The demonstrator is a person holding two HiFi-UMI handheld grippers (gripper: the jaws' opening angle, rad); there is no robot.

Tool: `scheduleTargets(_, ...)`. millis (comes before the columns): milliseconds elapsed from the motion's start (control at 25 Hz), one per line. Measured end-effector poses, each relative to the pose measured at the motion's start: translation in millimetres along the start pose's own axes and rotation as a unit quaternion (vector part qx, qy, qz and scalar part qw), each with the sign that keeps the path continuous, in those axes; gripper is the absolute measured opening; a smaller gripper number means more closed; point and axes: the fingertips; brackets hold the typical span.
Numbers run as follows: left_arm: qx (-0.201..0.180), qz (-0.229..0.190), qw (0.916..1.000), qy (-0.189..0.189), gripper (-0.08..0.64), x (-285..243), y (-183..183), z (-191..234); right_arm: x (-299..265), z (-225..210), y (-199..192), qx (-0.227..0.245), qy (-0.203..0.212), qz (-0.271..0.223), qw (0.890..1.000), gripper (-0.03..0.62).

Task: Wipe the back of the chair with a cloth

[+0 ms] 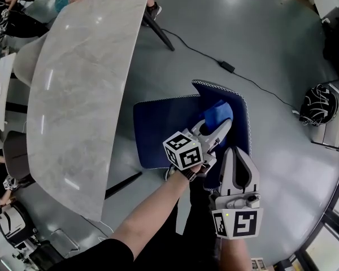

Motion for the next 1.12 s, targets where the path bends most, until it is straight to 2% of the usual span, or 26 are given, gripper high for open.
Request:
scheduleTargets(120, -0.015, -0.011, 0.9997, 0.013, 0.064, 20, 12, 8, -1, 3, 0, -0.001, 0.005, -0.005, 1.000, 0.012)
scheduleTargets(280, -0.040, -0.013, 0.9974, 0.058, 0.064, 50, 13, 50, -7, 0, -13, -0.002, 0.007, -0.002, 1.000, 0.012)
scheduleTargets(440, -0.040, -0.013, 0.9929, 0.111, 0.064, 74, -2, 108, -19, 2, -45, 0.002, 0.015, 0.015, 1.000, 0.012)
scheduleTargets(600, -0.043, 0.009, 0.9891, 0.141, 0.064, 78, -31, 161, -34, 7, -71, 0.014, 0.026, 0.026, 0.999, 0.012)
scheduleTargets(880, -0.019, 0.038, 0.9860, 0.161, 0.064, 64, -93, 237, -63, 2, -112, 0.025, 0.032, 0.034, 0.999, 0.012)
scheduleTargets(1120, 0.008, 0.045, 0.9853, 0.165, 0.064, 50, -126, 276, -81, -7, -138, 0.031, 0.033, 0.043, 0.998, 0.012)
Point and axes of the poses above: the fingertips, and each gripper's own axes: x backward along the fingers, z to its left, y out of its top, and after that the axes turned 1 degree about -x, right-handed
